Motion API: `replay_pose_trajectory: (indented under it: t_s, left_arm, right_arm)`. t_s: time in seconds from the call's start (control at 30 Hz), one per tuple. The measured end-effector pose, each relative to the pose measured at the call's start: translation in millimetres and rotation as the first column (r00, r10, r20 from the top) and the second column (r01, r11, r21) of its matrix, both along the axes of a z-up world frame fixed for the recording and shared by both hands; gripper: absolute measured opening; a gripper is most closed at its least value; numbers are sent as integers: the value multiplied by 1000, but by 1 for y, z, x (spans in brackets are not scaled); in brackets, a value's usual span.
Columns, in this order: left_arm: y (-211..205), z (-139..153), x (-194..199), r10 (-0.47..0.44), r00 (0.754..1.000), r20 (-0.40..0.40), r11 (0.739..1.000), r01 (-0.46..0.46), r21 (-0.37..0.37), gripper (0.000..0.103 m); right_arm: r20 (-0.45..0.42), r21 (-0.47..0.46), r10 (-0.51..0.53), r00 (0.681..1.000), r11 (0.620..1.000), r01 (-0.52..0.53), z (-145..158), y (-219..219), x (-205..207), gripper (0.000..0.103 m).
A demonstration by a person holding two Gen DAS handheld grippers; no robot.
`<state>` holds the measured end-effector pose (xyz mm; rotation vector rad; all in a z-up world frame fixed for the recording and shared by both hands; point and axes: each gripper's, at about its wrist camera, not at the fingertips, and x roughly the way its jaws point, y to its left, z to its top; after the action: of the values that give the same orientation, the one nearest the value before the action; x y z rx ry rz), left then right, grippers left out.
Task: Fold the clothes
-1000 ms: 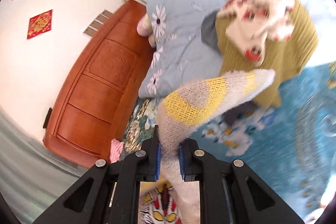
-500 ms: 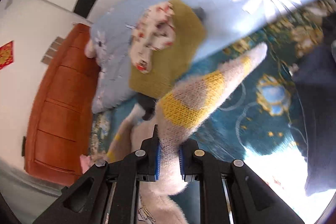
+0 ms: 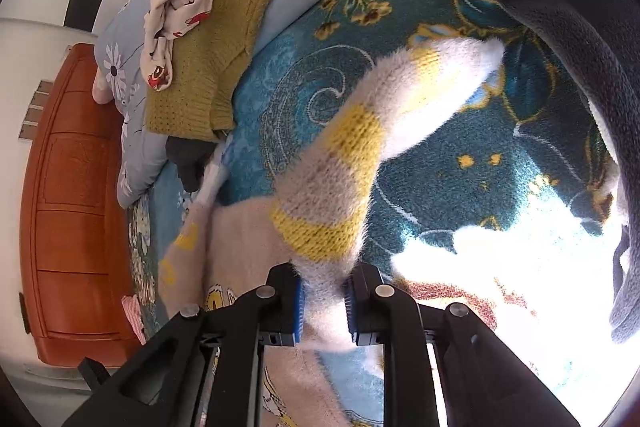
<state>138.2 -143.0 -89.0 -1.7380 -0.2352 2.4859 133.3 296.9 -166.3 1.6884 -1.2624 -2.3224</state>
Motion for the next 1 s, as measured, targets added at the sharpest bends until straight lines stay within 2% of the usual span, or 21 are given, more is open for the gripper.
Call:
replay_pose_trajectory:
  t_s: [0.07,0.17,0.27,0.4,0.47,0.5,0.53,0.63,0.73,0.8,0.87,0.9,0.97,1.0]
  left_arm:
    - [29,-7,-7,-105,994,6,990,105,-96,47]
    - [64,-17,-20,-218,976,20,954,218,-208,48]
    - [88,-30,-28,-308,951,37,906,305,-294,54]
    - [110,-50,-39,-389,919,68,828,382,-410,55]
    - [108,-56,-44,-393,917,62,818,380,-432,53]
    - [104,-57,-48,-382,923,57,827,368,-426,42]
    - [98,-55,-51,-365,929,51,842,353,-408,34]
    - [74,-47,-59,-294,956,5,895,277,-348,22]
    - [28,-34,-65,-146,988,-48,965,132,-228,19]
    - [-12,-26,-62,-28,997,-76,991,18,-131,19]
    - [-55,-21,-55,96,991,-90,994,-100,-37,19]
    - [-81,-24,-49,170,983,-74,985,-171,-13,19]
    - [-132,-37,-34,318,948,-14,948,-318,34,19]
    - [-148,-43,-28,364,931,11,930,-364,49,19]
  right_arm:
    - [35,17,-15,999,1000,15,-4,-1,2,28]
    - [68,13,-23,997,1000,23,-8,-1,10,38]
    - [80,27,9,997,1000,-11,-8,-7,17,39]
    - [107,26,46,993,998,-49,-11,-17,26,39]
    - [129,14,58,990,998,-61,-15,-21,31,39]
    - [137,9,61,989,998,-63,-18,-23,33,39]
    - [145,5,63,987,998,-65,-20,-24,34,39]
    - [162,-2,62,985,998,-62,-25,-26,35,39]
    - [161,-8,68,985,998,-68,-25,-28,32,39]
    - [157,-9,84,984,996,-84,-24,-31,30,39]
    - [156,-12,90,984,996,-89,-24,-32,31,39]
    - [155,-13,93,984,996,-92,-25,-33,31,39]
    - [168,-22,92,981,996,-90,-29,-31,34,39]
    - [176,-28,89,980,996,-85,-32,-31,35,39]
